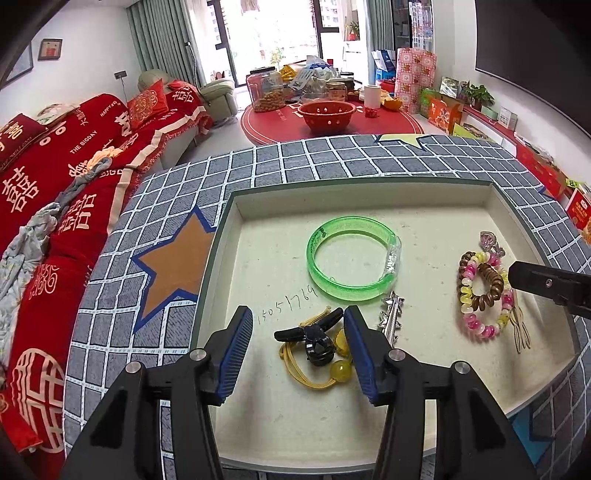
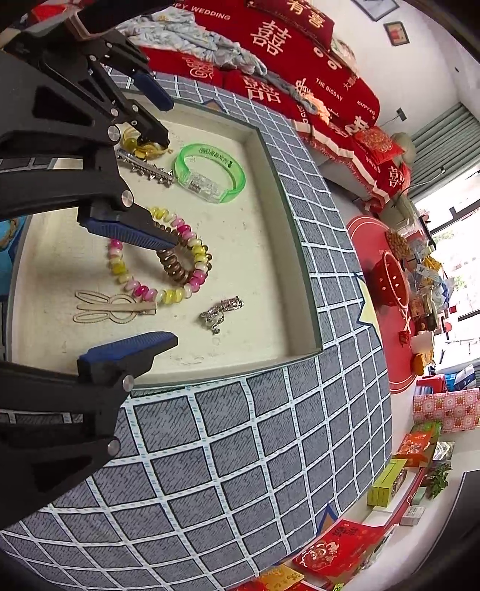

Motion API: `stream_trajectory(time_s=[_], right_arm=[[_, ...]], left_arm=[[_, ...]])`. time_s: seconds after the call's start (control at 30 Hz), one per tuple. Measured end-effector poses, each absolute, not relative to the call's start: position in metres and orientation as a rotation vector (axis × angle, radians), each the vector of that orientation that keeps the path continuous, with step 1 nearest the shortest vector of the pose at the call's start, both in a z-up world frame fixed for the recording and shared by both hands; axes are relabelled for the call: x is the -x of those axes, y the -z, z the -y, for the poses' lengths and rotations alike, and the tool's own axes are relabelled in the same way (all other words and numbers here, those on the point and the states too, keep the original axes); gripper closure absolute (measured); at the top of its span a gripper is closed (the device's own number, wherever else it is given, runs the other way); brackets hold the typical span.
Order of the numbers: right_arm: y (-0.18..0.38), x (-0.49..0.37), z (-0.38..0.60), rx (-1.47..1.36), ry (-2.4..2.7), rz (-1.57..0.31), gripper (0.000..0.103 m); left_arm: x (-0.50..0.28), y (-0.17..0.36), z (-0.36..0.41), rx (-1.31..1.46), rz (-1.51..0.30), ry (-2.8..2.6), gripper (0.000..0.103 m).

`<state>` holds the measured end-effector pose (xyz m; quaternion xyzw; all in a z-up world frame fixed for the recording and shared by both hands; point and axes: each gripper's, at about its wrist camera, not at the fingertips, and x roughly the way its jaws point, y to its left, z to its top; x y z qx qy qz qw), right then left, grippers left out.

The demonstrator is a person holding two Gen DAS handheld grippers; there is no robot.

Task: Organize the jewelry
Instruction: 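Lower the claw clip and beaded bracelet into the tray and open both tools, then move both tools back to the braided bracelet and pink heart charm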

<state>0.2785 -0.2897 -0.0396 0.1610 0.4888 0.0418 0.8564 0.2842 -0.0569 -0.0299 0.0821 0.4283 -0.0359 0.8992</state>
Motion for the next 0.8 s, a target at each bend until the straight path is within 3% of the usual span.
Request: stream_trajectory(time_s=[0.4, 0.43, 0.47, 0.63, 0.77, 0.8], right_arm=[[0.026, -0.271, 0.28, -0.339, -0.119, -1.003, 0.041], [0.024, -0.27, 0.28, -0.337, -0.12, -0.998, 0.041], [0.023, -0.269, 0.279, -0.335, -0.119, -0.995, 0.04], [0.019, -0.269, 0.28, -0.336, -0.124, -0.994, 0.04], [0.017, -0.267, 0.28, -0.34, -0.129, -0.981, 0.031], [0.015, -0.266, 0.28, -0.341, -0.134, -0.974, 0.024]], left_arm=[[-0.28, 0.022, 0.054, -0.156, -0.876, 0.082, 0.038], [-0.28, 0.021, 0.053, -0.153, -0.877, 0.081, 0.023], [-0.279, 0.02, 0.052, -0.147, -0.871, 0.075, 0.0], [-0.275, 0.012, 0.049, -0.137, -0.841, 0.07, 0.0], [-0.271, 0.007, 0.05, -0.149, -0.819, 0.064, 0.0], [-0.27, 0.005, 0.05, -0.155, -0.818, 0.063, 0.0]])
